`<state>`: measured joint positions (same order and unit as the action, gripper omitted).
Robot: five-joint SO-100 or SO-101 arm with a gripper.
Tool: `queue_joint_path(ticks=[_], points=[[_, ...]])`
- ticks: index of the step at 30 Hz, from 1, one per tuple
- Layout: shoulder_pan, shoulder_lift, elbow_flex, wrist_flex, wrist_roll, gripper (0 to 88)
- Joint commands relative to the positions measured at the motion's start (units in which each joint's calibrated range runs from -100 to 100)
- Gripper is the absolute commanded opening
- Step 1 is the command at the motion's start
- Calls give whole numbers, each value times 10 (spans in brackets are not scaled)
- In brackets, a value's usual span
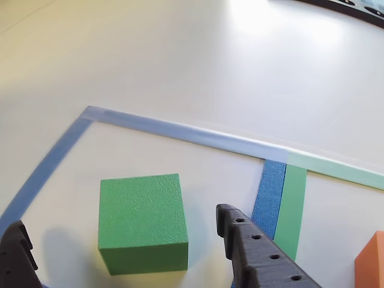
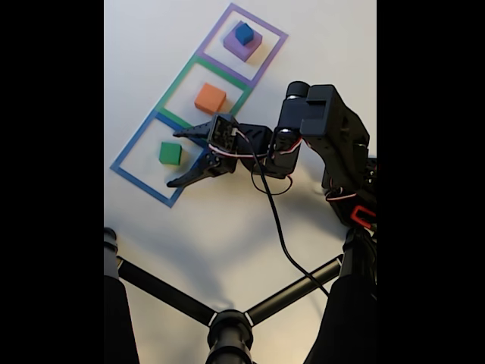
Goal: Tower of hanoi
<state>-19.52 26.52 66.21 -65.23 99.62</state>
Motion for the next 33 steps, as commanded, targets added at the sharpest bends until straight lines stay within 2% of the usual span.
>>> queue_joint_path(ticks=[1, 11, 19, 33], points=[[-5, -8, -16, 11, 4, 352], [-3, -4, -25, 23, 4, 305], [-4, -3, -30, 35, 4, 155], [-15, -2, -31, 36, 4, 80]])
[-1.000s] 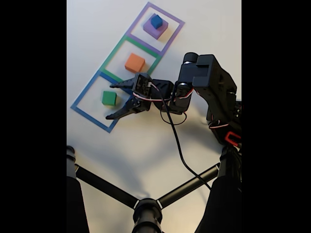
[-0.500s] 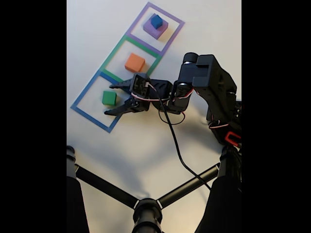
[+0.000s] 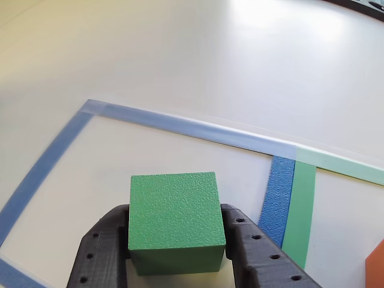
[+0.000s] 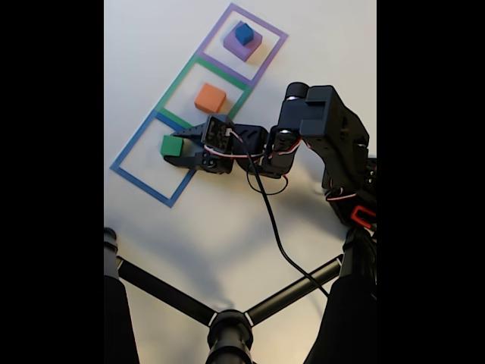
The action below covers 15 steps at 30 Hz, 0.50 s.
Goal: Tower of hanoi
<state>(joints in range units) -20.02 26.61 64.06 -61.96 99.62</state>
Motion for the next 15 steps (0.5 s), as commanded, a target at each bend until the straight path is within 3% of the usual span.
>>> queue_joint_path(ticks=[1, 15], points=[[-10, -3, -9, 4, 4, 77], [-25, -53, -4, 49, 4, 38]])
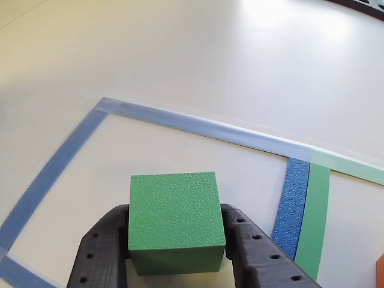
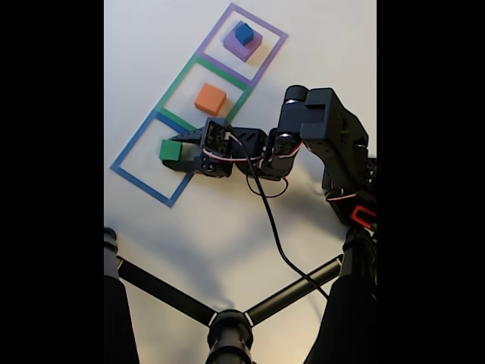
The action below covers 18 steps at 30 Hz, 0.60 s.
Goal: Tower of hanoi
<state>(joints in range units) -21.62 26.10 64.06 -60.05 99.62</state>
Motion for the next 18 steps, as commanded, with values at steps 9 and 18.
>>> queue_joint_path(ticks=[9, 18], points=[[-8, -217, -11, 216, 4, 34], [8, -418, -153, 593, 4, 34]])
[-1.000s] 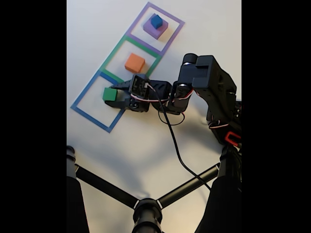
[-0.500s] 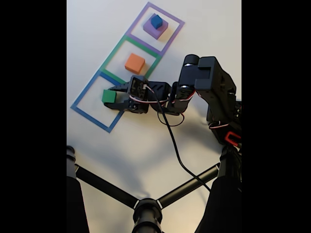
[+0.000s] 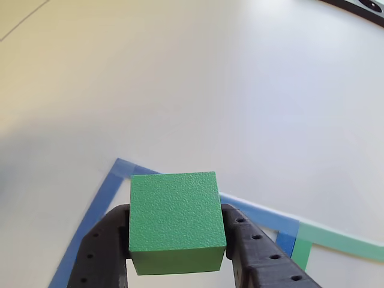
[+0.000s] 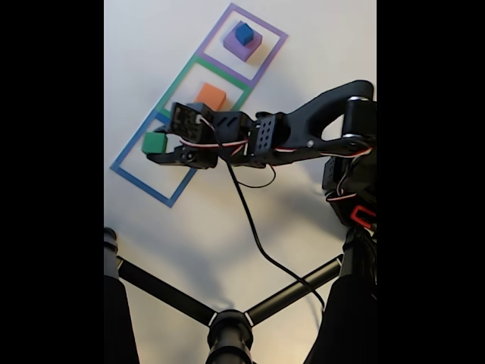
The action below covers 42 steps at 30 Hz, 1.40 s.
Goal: Tower of hanoi
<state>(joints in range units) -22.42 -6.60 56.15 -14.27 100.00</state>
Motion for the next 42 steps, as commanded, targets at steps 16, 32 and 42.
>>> queue_joint_path(ticks=[16, 32, 42], points=[[144, -238, -493, 830, 0, 37], [366, -363, -516, 1044, 0, 39], [408, -519, -142, 775, 0, 41]])
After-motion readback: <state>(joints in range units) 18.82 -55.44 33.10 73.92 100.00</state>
